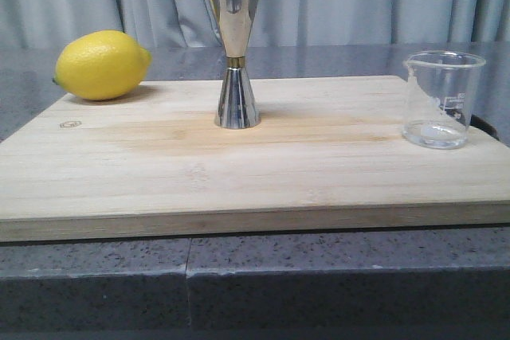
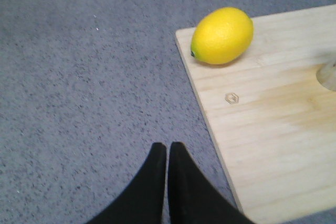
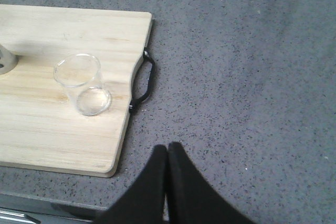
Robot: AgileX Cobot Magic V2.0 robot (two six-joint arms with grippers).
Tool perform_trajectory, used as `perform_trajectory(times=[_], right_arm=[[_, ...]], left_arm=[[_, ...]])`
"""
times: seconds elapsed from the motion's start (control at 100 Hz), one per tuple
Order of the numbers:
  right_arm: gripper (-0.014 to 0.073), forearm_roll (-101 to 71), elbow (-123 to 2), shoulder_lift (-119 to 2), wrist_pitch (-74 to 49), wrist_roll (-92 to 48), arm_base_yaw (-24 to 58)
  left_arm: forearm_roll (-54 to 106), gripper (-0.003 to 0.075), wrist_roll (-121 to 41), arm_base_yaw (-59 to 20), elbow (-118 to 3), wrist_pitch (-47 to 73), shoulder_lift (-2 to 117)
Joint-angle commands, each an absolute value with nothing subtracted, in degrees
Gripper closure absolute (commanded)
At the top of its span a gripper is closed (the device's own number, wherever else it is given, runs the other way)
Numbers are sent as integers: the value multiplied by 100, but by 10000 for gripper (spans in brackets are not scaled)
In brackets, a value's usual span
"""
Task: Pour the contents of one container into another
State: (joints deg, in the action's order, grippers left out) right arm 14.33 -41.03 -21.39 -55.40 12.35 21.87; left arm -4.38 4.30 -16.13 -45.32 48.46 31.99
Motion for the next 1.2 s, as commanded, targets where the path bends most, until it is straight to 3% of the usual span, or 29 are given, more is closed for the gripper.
perform_trajectory(times=[0.0, 0.25, 0.43, 0.66, 1.19], right_arm=[[665, 1581, -4270, -2185, -5164, 1242, 2191], [665, 1581, -4270, -2185, -5164, 1242, 2191], [665, 1581, -4270, -2185, -5164, 1242, 2191], [665, 1581, -4270, -2185, -5164, 1242, 2191], [665, 1581, -4270, -2185, -5198, 1242, 2191]], left_arm=[[-289, 739, 52, -1226, -4185, 3650, 2851], [0, 739, -95, -191, -1893, 1228, 1330], [32, 739, -95, -122, -668, 180, 524], [105, 739, -95, -122, 62, -593, 116], [155, 739, -284, -122, 44, -262, -183]])
